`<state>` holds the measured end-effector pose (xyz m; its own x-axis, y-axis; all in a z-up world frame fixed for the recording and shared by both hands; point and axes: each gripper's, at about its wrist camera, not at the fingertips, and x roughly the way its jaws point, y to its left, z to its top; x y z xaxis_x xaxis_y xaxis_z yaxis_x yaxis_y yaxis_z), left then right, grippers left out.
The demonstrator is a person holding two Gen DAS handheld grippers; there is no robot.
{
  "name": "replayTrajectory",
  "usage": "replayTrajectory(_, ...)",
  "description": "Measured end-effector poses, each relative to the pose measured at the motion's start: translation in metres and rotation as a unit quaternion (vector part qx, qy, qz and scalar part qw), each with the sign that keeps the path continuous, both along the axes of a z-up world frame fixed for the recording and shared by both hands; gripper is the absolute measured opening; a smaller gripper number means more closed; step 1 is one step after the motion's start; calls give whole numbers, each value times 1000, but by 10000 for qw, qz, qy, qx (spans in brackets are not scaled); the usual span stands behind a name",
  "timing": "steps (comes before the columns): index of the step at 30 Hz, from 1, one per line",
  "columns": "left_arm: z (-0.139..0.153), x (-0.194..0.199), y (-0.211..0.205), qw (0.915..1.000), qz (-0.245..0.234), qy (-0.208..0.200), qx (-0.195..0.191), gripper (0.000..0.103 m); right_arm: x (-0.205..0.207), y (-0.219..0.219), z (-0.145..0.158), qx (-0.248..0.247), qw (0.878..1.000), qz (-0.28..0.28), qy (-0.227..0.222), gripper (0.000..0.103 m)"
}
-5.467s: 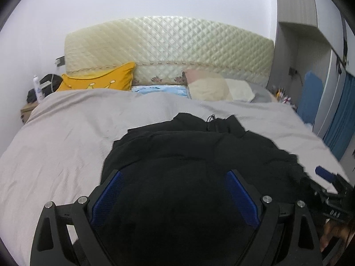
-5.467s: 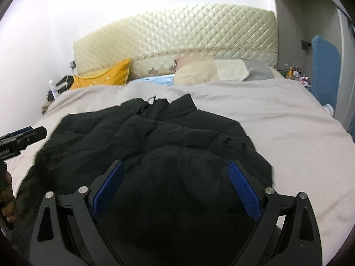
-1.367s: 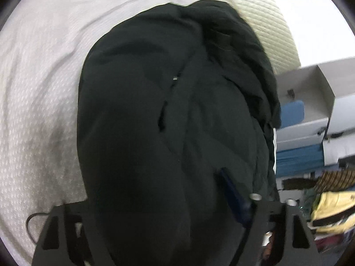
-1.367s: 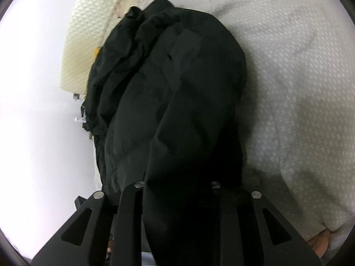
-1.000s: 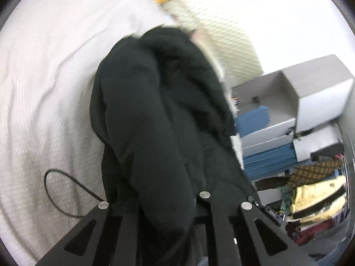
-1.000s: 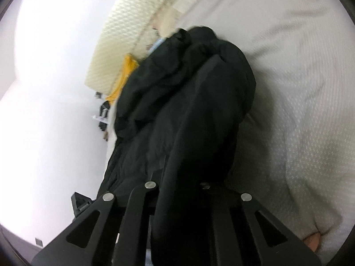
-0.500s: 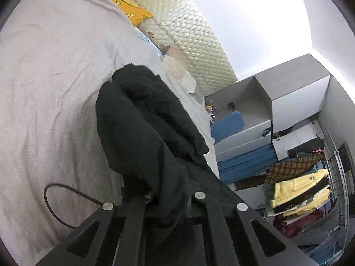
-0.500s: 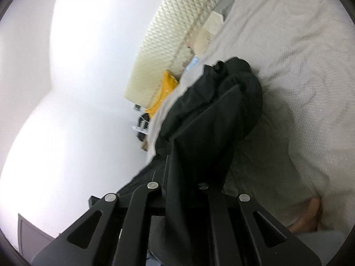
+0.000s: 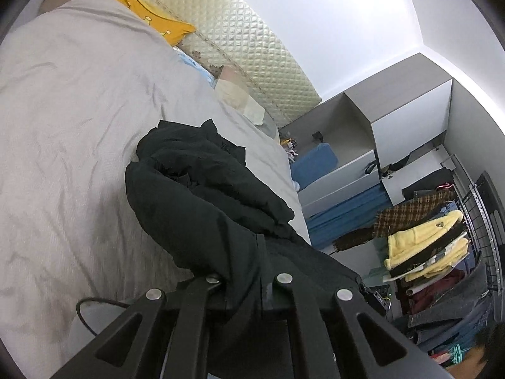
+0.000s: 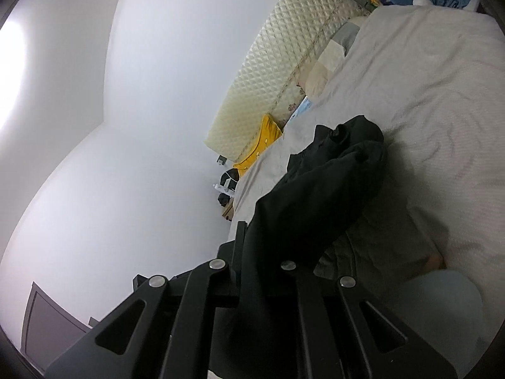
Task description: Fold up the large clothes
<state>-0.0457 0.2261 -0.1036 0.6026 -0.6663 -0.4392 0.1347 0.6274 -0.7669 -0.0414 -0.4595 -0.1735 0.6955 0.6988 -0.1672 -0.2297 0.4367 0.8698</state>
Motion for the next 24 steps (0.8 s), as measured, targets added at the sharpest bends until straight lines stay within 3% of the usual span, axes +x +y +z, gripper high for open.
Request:
replayTrajectory(4,4,-13,-4,10000,-5,92,6,5,-17,-10,3,-2,9999,-98,59,6)
replayTrajectory(9,17,3,-16,9997,-35,135,206,5,3,-22,10,-188,9993,-224,216,6)
replayTrajectory(15,32,82,-25,9984,100,249,499,6,74,-42,8,-44,9981,-349,515,6)
replayTrajectory(24,35,216,-25,9908,854,763,724,6,208,-35,31,-133,9924,-445,1137,6)
